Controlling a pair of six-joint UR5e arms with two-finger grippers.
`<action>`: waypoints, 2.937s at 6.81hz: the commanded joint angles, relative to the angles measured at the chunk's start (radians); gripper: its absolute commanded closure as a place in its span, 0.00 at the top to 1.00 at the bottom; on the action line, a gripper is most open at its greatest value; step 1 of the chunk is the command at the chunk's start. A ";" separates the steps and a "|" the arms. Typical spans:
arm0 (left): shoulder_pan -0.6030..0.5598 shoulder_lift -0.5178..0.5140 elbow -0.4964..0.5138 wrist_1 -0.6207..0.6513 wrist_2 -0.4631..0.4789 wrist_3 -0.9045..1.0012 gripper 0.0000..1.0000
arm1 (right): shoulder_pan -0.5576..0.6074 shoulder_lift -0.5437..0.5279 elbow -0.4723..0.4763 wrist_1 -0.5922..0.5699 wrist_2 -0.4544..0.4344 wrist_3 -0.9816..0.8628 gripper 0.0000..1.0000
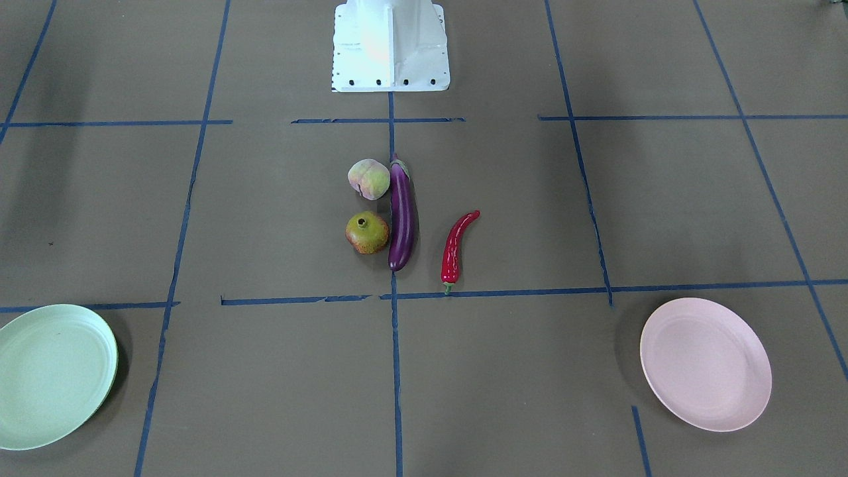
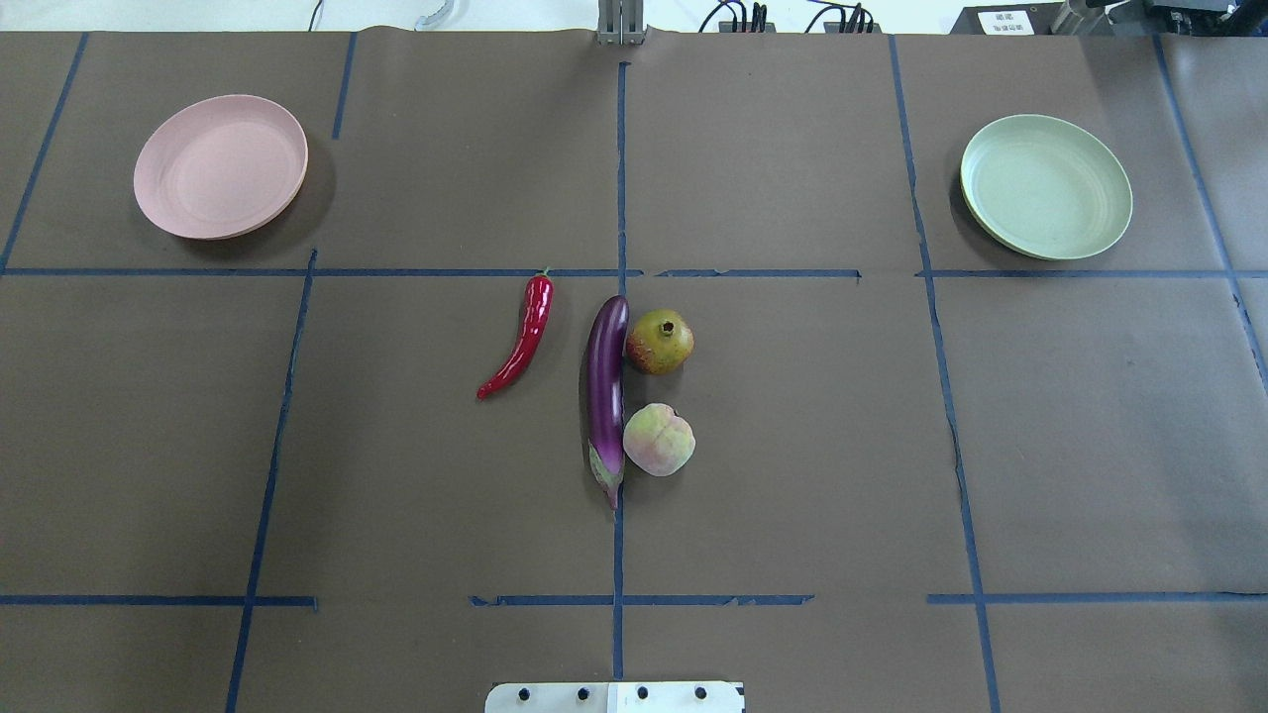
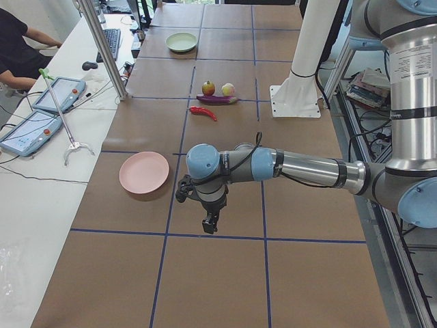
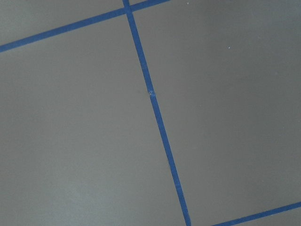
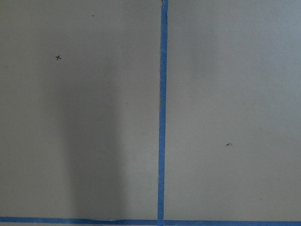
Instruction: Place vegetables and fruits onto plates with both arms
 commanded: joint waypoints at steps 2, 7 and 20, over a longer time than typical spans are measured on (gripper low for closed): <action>0.002 0.016 -0.006 -0.008 0.002 0.002 1.00 | -0.002 0.000 -0.004 0.002 0.007 0.003 1.00; 0.002 0.036 -0.005 -0.013 0.010 -0.006 1.00 | -0.006 0.000 0.005 0.002 0.031 0.006 1.00; 0.002 0.029 0.010 -0.019 -0.125 -0.009 1.00 | -0.614 0.188 0.101 0.607 0.009 1.193 1.00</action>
